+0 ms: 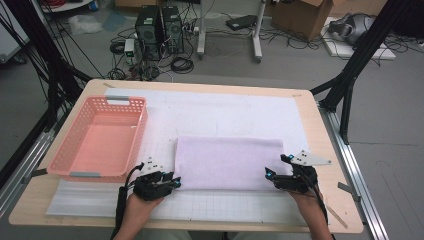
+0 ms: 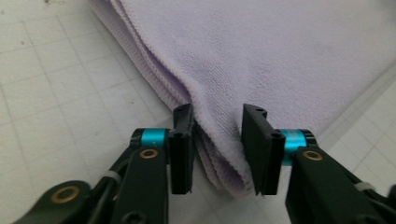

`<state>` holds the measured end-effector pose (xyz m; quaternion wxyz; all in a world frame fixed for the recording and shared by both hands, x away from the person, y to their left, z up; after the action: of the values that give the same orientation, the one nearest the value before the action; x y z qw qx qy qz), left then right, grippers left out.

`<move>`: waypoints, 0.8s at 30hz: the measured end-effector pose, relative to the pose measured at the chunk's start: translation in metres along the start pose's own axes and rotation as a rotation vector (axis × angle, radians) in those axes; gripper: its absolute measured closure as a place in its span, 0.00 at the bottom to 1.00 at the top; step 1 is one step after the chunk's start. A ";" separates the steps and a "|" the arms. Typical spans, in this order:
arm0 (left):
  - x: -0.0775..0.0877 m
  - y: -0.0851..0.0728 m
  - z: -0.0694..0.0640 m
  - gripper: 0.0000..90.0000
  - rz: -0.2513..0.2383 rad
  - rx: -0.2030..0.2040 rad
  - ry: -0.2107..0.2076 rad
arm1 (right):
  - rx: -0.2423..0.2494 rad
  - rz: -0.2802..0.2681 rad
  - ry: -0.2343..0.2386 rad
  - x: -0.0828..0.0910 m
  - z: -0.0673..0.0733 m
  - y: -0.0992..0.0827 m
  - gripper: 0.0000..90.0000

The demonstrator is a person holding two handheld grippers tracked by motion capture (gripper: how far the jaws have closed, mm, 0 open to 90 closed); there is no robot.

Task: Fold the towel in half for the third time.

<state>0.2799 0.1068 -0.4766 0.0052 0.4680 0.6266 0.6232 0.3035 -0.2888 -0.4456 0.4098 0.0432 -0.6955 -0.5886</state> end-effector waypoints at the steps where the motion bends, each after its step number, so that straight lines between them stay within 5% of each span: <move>1: 0.000 0.000 0.000 0.78 0.001 0.002 -0.011 | 0.000 0.001 0.005 -0.002 0.002 0.001 0.23; 9: -0.001 0.000 -0.003 0.86 -0.005 0.012 -0.005 | 0.037 0.005 0.051 -0.023 0.015 0.018 0.25; 24: 0.000 0.000 -0.002 0.86 0.000 0.072 -0.004 | 0.088 0.089 0.176 -0.096 0.041 0.071 0.29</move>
<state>0.2787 0.1049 -0.4766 -0.0103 0.4694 0.6486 0.5991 0.3714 -0.1835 -0.4334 0.4927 0.0817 -0.6834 -0.5325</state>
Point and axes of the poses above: each handheld gripper's, and its own axes: x roughly backward along the jaws, y roughly out of its top, z roughly to its left, the point moved 4 cm from there along -x, roughly forward along the jaws, and after that the axes turned 1 degree about y, right-handed, at the moved point
